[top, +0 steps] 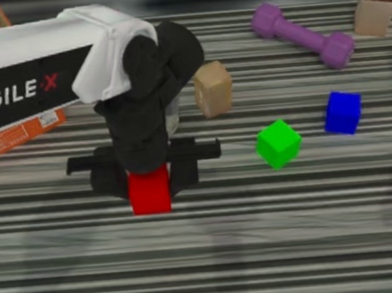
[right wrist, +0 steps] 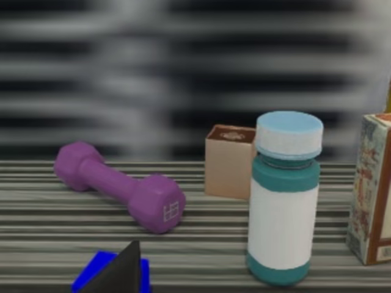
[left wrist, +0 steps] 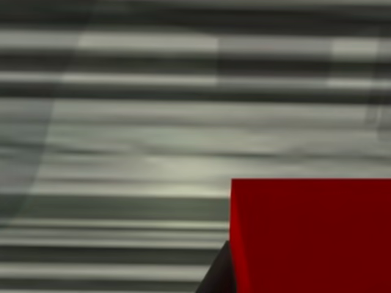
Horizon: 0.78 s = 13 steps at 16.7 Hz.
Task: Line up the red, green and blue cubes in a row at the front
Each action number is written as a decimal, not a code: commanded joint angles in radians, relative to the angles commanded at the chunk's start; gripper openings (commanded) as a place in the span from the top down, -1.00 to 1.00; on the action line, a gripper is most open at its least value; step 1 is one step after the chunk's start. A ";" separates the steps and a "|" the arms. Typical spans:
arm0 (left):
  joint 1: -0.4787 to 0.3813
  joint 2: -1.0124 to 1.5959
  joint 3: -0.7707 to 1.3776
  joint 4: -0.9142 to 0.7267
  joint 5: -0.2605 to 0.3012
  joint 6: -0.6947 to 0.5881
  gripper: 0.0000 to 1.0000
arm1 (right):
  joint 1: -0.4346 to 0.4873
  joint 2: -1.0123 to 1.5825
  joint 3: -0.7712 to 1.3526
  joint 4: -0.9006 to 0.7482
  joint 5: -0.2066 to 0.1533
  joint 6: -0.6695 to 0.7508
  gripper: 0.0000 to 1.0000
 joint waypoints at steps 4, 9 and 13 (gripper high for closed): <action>0.004 0.010 -0.009 0.016 0.001 0.005 1.00 | 0.000 0.000 0.000 0.000 0.000 0.000 -1.00; 0.006 0.067 -0.117 0.190 0.002 0.006 1.00 | 0.000 0.000 0.000 0.000 0.000 0.000 -1.00; 0.006 0.096 -0.163 0.259 0.001 0.007 1.00 | 0.000 0.000 0.000 0.000 0.000 0.000 -1.00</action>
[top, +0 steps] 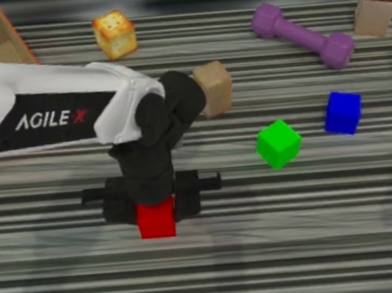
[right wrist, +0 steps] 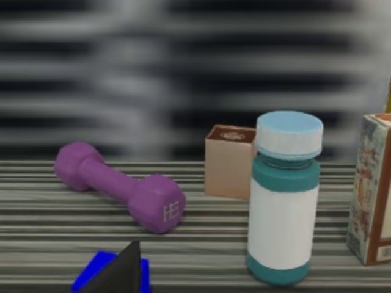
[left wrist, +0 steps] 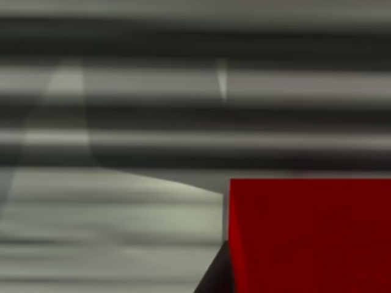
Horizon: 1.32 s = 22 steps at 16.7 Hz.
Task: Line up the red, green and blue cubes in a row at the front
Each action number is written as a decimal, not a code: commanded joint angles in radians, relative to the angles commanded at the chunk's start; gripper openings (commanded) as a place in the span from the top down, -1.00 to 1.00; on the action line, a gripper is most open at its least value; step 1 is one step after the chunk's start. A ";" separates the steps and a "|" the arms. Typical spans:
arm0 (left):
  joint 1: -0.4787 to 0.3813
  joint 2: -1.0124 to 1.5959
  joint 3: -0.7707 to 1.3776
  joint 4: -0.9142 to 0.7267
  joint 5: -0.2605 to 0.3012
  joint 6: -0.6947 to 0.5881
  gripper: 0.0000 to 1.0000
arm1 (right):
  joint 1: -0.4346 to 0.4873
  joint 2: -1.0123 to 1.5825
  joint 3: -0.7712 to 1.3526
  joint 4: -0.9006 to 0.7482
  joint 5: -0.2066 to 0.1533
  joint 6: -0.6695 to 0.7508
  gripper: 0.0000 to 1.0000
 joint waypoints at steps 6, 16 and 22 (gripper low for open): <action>0.000 0.000 0.000 0.000 0.000 0.000 0.55 | 0.000 0.000 0.000 0.000 0.000 0.000 -1.00; 0.000 0.000 0.000 0.000 0.000 0.000 -0.96 | 0.000 0.000 0.000 0.000 0.000 0.000 -1.00; 0.000 0.000 0.000 0.000 0.000 0.000 -1.00 | 0.000 0.000 0.000 0.000 0.000 0.000 -1.00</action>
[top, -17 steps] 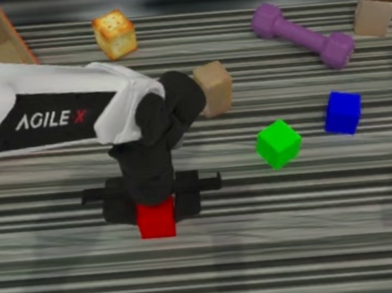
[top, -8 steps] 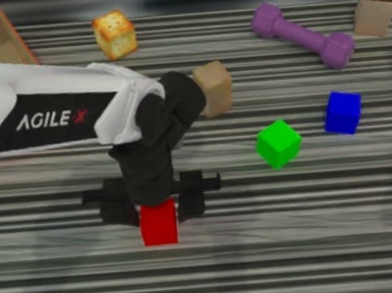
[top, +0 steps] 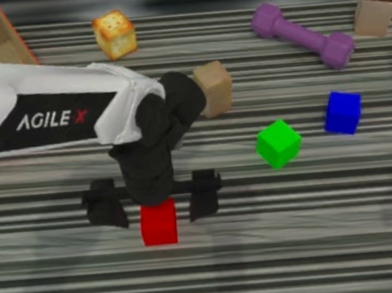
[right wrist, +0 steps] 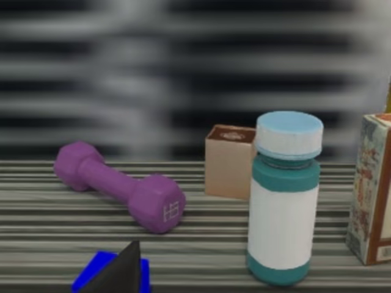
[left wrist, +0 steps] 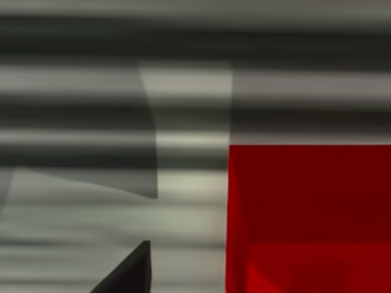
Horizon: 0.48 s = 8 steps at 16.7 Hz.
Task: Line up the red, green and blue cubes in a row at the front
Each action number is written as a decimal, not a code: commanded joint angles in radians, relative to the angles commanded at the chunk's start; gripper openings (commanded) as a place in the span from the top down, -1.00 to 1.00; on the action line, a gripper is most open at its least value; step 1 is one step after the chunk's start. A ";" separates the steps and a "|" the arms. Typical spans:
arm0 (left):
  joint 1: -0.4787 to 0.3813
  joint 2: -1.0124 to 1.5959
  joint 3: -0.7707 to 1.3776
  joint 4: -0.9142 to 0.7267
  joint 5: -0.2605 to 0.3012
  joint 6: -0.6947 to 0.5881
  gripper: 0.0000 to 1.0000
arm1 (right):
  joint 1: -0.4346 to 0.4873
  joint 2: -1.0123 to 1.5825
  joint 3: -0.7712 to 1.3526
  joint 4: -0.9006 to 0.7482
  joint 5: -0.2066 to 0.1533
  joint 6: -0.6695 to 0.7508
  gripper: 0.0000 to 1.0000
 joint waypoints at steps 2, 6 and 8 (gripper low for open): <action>0.000 0.000 0.000 0.000 0.000 0.000 -1.00 | 0.000 0.000 0.000 0.000 0.000 0.000 -1.00; -0.001 -0.015 0.032 -0.042 0.000 -0.001 -1.00 | 0.000 0.000 0.000 0.000 0.000 0.000 -1.00; 0.005 -0.041 0.077 -0.121 0.000 -0.005 -1.00 | 0.000 0.000 0.000 0.000 0.000 0.000 -1.00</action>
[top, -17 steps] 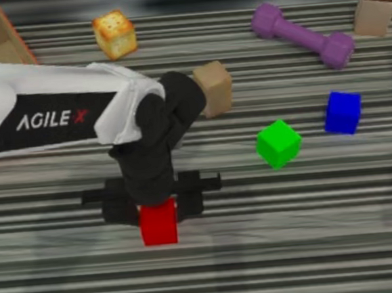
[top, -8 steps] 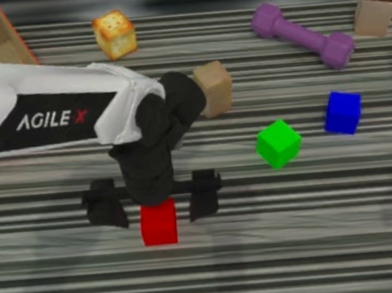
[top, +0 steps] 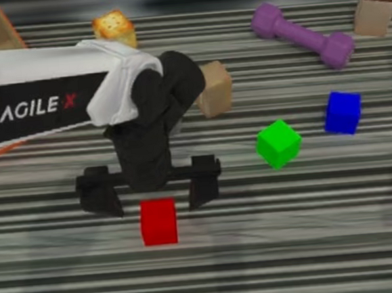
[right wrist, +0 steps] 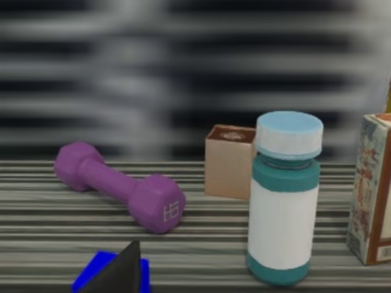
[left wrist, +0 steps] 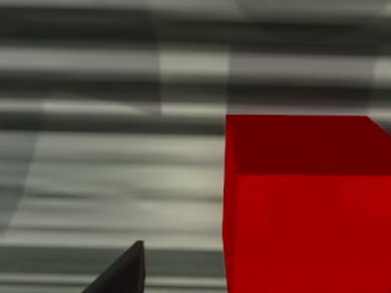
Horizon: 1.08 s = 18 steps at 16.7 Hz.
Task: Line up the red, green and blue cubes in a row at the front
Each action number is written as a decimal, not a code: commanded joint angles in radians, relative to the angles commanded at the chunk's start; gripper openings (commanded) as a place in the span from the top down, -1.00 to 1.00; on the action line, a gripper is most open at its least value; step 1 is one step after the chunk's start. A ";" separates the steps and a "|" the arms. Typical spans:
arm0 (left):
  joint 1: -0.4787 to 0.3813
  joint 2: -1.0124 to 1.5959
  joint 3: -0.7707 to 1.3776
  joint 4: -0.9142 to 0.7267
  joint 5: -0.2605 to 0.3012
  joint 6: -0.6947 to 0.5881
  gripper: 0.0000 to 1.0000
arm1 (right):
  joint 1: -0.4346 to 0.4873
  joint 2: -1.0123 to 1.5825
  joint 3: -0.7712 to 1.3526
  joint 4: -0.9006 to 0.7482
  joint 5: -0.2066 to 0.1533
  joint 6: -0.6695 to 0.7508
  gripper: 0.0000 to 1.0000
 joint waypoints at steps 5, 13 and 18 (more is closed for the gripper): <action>0.010 -0.059 0.082 -0.137 -0.001 -0.001 -1.00 | 0.000 0.000 0.000 0.000 0.000 0.000 -1.00; 0.047 -0.142 0.002 -0.084 -0.005 0.004 -1.00 | 0.025 0.101 0.102 -0.071 0.002 -0.006 -1.00; 0.182 -0.450 -0.239 0.079 -0.013 0.034 -1.00 | 0.107 0.462 0.449 -0.287 0.001 -0.026 -1.00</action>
